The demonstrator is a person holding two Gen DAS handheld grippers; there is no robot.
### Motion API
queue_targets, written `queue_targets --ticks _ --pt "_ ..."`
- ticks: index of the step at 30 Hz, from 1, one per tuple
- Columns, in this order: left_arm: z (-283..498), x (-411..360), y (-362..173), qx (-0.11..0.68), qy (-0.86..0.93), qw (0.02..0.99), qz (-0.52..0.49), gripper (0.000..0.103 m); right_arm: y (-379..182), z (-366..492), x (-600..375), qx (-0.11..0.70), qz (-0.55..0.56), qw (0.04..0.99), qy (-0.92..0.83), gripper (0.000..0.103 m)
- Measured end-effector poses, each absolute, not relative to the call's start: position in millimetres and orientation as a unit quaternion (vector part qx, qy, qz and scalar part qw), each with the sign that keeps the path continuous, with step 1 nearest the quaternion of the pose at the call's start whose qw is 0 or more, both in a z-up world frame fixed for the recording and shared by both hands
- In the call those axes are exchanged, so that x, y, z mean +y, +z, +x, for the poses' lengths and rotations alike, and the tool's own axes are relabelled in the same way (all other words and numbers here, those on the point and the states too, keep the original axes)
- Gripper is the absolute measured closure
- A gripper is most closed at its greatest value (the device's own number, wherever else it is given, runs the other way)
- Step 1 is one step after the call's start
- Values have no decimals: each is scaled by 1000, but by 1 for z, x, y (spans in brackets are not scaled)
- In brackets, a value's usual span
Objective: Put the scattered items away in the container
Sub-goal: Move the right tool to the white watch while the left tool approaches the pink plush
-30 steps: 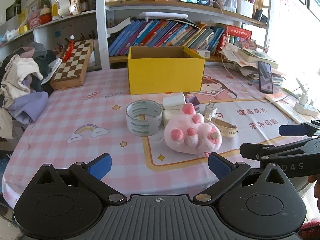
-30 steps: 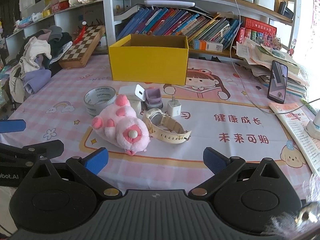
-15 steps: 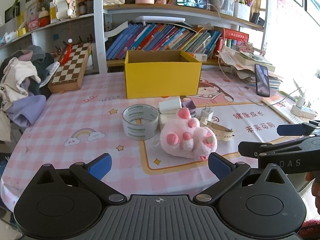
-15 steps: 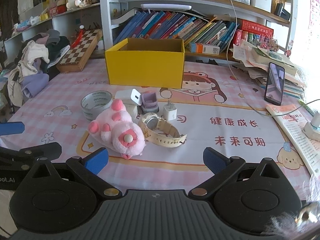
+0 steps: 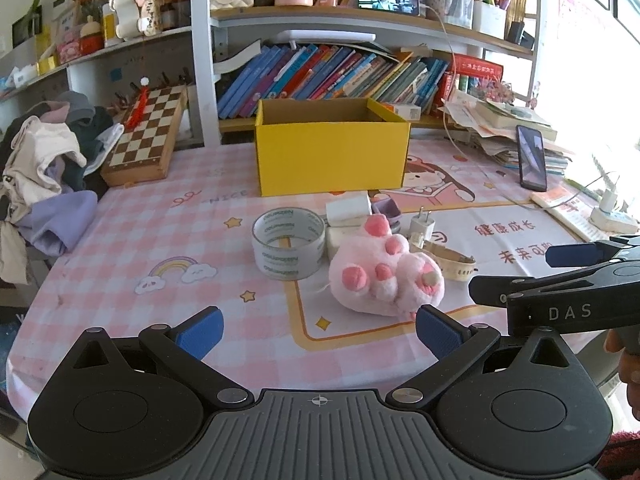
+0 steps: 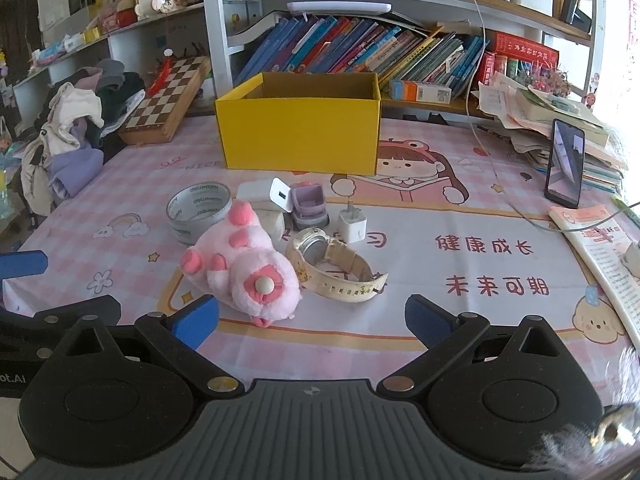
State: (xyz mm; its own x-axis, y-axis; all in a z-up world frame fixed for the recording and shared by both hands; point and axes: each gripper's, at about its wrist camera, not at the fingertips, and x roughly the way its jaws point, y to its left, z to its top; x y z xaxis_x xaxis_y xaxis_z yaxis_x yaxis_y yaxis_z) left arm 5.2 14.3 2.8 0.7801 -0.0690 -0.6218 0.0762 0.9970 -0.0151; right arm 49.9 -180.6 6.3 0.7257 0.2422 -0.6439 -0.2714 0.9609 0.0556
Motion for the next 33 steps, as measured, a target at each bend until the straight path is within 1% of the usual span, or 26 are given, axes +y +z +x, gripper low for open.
queue_targets --ticks 33 --pt "57 -7 -12 360 -63 931 11 0 -3 109 -192 370 -29 917 144 2"
